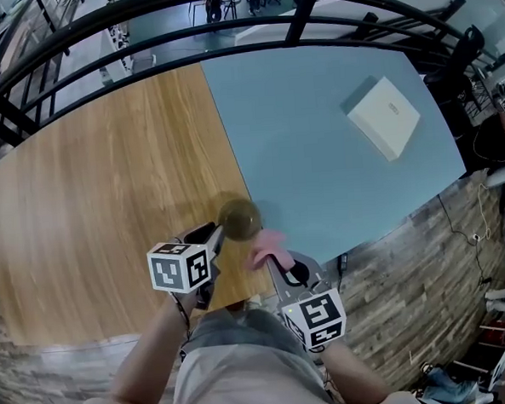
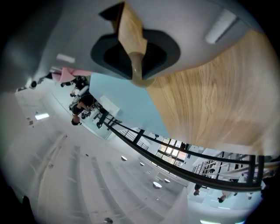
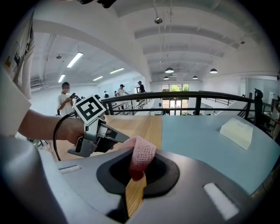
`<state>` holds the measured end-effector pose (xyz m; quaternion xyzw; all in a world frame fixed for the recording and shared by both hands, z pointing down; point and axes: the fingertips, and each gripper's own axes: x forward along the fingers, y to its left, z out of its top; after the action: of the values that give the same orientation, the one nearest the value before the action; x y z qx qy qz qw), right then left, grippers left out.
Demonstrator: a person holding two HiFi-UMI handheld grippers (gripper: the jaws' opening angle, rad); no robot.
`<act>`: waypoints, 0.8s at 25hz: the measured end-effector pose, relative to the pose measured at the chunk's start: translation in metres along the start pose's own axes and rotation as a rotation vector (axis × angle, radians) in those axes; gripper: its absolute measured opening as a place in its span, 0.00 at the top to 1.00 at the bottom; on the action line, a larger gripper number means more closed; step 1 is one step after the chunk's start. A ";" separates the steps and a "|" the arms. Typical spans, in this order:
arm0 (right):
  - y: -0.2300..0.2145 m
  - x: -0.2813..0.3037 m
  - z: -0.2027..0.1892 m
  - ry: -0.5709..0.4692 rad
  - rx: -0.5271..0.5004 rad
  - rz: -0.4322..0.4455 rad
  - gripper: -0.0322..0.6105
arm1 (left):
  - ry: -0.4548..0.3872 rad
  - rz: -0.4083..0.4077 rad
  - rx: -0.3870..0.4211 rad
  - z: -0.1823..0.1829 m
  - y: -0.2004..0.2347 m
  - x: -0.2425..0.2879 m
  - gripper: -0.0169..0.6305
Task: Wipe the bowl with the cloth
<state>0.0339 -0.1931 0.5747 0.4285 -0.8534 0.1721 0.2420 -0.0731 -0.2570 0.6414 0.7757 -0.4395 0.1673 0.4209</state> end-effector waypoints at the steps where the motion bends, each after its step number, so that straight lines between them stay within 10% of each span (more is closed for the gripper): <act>1: 0.002 -0.002 0.004 -0.005 -0.007 0.001 0.92 | -0.005 0.006 0.013 0.000 -0.001 -0.005 0.87; 13: 0.019 -0.047 0.067 -0.070 -0.094 -0.023 0.92 | -0.163 0.034 0.105 0.031 -0.041 -0.088 0.95; 20: 0.045 -0.076 0.110 -0.114 -0.159 -0.003 0.91 | -0.290 0.045 0.318 0.065 -0.089 -0.150 0.96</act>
<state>0.0072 -0.1729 0.4374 0.4183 -0.8761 0.0791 0.2266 -0.0906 -0.2049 0.4637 0.8383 -0.4808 0.1304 0.2217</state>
